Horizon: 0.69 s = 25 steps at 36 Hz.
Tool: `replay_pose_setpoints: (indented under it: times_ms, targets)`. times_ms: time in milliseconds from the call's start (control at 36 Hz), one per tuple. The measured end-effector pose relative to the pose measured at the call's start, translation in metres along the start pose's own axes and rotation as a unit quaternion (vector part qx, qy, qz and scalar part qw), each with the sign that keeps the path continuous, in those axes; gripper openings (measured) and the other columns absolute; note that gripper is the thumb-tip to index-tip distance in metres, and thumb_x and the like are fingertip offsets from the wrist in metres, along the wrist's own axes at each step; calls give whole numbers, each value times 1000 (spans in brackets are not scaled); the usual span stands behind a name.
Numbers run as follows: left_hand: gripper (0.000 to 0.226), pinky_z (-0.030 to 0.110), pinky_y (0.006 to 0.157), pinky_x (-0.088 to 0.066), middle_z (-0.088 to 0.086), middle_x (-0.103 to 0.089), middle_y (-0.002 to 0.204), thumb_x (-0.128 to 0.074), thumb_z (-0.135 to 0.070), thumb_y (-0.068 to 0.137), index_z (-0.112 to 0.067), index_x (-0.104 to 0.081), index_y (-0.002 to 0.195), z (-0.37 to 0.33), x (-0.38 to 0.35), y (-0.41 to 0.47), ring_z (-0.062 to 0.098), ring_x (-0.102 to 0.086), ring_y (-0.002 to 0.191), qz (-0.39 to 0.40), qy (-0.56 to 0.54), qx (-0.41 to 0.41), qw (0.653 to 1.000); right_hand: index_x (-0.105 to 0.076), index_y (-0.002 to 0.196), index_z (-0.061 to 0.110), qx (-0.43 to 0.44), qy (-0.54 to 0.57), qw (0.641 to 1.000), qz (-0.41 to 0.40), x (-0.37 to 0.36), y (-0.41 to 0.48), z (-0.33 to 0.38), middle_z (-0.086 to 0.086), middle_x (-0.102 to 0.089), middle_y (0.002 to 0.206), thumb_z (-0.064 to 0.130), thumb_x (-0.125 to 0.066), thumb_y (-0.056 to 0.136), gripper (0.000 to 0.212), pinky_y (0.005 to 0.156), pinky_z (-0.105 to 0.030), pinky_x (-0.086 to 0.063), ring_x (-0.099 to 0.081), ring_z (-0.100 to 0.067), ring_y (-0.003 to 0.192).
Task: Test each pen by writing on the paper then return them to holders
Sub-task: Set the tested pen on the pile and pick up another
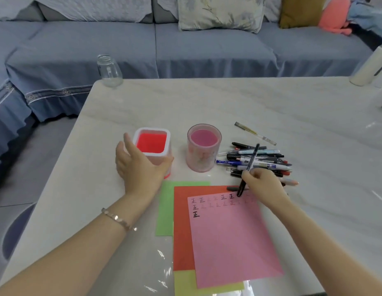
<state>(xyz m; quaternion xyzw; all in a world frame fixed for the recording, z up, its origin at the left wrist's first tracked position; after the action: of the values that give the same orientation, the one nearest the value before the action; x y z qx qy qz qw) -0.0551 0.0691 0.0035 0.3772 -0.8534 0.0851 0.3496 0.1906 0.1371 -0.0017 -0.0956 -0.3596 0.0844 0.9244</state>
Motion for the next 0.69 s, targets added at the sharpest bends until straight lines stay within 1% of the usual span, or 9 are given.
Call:
replay_pose_setpoints:
  times_ms: [56,83,139,222,333,417,500,611,694]
  targets:
    - [89,42,111,-18,18,-23,146,-74,-30,77,-5,-20,144,-13,4,-18,28,-19,135,-62,-10,-121,991,-40,67,11,0,138,990,14,-1,-11,12,4,-40,49,19,-50,91,28,49,-24,-30,-34,-14,46]
    - [75,41,109,-22,16,-28,142,-69,-24,81,-5,-27,140,-18,5,-28,25,-23,132,-56,-46,-173,982,-39,67,12,1,193,981,24,-2,-19,19,6,-42,45,16,-49,92,28,45,-23,-29,-35,-12,42]
    - [49,38,104,-33,2,-38,132,-53,-28,87,-17,-38,133,-30,5,-50,13,-34,125,76,-146,-218,962,-43,69,12,18,260,965,45,-6,-35,32,4,-48,45,10,-48,93,25,39,-19,-29,-37,-9,37]
    - [44,23,97,-38,-7,-50,121,-37,-43,88,-26,-42,129,-40,1,-76,1,-48,111,281,-154,-223,921,-50,68,8,71,298,949,70,-17,-57,49,-5,-53,47,1,-50,89,23,40,-21,-36,-46,-12,39]
    - [21,20,79,-36,-6,-54,90,-33,-24,95,-19,-54,96,-42,-3,-89,6,-46,86,297,-100,-316,895,-45,57,9,95,329,938,58,-31,-68,55,-2,-48,39,-3,-54,86,32,38,-20,-36,-43,-14,36]
    - [25,21,76,-34,-3,-52,90,-32,-27,96,-15,-53,100,-40,0,-93,10,-44,83,280,-72,-345,893,-39,49,17,115,297,948,21,-36,-68,55,6,-39,38,8,-59,85,42,42,-20,-30,-35,-9,38]
    - [50,27,65,-35,1,-59,89,-15,-44,91,-12,-50,107,-36,1,-96,17,-52,77,262,-58,-337,902,-35,48,16,130,247,960,19,-40,-71,58,9,-32,40,14,-57,86,43,44,-18,-27,-30,-5,41]
    - [65,30,55,-30,2,-65,81,-8,-50,81,-17,-52,114,-28,2,-93,19,-50,71,238,-22,-347,907,-31,53,13,134,252,957,39,-46,-72,63,11,-26,42,5,-50,87,39,41,-15,-23,-25,-3,41]
    - [62,34,63,-40,-2,-65,80,-12,-54,82,-18,-55,111,-27,6,-89,16,-55,71,276,-18,-325,904,-29,51,17,128,275,950,73,-48,-69,62,14,-26,41,0,-47,86,44,41,-15,-24,-24,-3,40]
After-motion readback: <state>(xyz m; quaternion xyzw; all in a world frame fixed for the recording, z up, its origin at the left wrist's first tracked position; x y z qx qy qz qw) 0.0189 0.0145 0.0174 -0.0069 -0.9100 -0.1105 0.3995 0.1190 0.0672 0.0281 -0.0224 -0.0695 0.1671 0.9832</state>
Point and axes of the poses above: each hand's wrist, its own y-axis towards the middle knuckle, its own x-axis out of the back of the hand, z = x × y, the point moved 2 cm from there along y, towards the middle knuckle
